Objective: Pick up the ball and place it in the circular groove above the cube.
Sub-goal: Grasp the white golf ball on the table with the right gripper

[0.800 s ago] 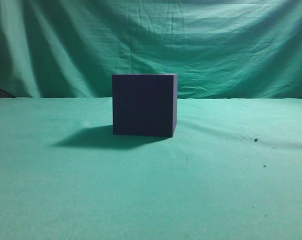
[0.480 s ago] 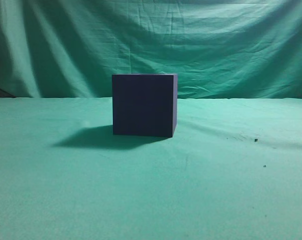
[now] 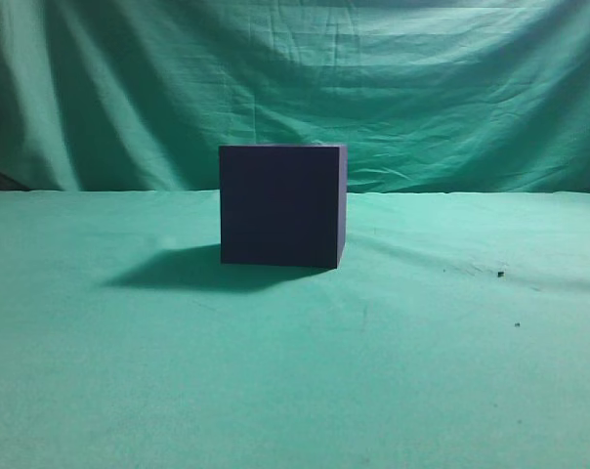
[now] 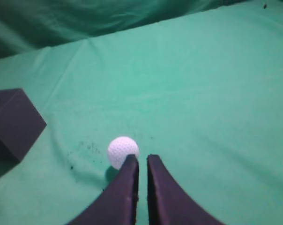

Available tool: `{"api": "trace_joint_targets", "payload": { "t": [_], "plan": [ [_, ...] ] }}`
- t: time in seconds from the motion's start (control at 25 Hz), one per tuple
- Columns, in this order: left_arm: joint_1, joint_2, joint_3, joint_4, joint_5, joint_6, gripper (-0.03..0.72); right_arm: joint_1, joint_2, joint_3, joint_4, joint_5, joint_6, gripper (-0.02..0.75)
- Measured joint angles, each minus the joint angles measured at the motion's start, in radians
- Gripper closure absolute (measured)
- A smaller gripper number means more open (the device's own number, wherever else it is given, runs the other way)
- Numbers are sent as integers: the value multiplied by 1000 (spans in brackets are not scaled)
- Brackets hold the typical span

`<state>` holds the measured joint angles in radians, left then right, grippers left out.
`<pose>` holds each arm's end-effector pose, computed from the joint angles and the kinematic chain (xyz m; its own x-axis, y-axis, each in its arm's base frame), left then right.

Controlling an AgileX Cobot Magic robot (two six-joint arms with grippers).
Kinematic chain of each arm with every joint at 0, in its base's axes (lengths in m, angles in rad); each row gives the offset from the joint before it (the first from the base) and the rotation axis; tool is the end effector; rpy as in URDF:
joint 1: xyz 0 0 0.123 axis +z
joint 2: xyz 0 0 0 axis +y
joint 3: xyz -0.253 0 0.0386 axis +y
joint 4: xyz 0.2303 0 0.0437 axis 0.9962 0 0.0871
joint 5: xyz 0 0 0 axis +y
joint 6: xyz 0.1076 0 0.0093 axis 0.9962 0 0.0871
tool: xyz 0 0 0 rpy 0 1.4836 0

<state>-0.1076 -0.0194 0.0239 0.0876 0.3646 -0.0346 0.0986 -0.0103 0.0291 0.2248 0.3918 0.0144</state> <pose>0.0804 -0.0053 0.1693 -0.2714 0.0768 -0.9594 0.0905 0.9944 0.0540 0.0787 0.0170 0.1650 -0.3397 0.1875 -0.9217 -0.1062 0.9660 0.2357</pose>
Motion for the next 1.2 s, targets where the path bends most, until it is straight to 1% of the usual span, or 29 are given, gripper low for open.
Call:
{"api": "trace_joint_targets", "payload": {
  "t": [0.12,0.32,0.4,0.56,0.68,0.84,0.92,1.04,1.12,1.2],
  "plan": [
    [0,0,0,0,0,0,688,0,0,0,15,-105,0,689],
    [0,0,0,0,0,0,688,0,0,0,12,-378,-2,689],
    [0,0,0,0,0,0,688,0,0,0,7,-411,-8,689],
    [0,0,0,0,0,0,688,0,29,-106,3,-278,-110,689],
    [0,0,0,0,0,0,688,0,143,-221,-9,-153,-244,689],
    [0,0,0,0,0,0,688,0,346,-317,-18,-69,-304,689],
    [0,0,0,0,0,0,688,0,435,-330,13,-60,-308,689],
    [0,0,0,0,0,0,688,0,543,-335,106,-16,-318,689],
    [0,0,0,0,0,0,688,0,609,-353,141,53,-359,689],
    [0,0,0,0,0,0,688,13,680,-401,146,159,-402,689]
  ]
}}
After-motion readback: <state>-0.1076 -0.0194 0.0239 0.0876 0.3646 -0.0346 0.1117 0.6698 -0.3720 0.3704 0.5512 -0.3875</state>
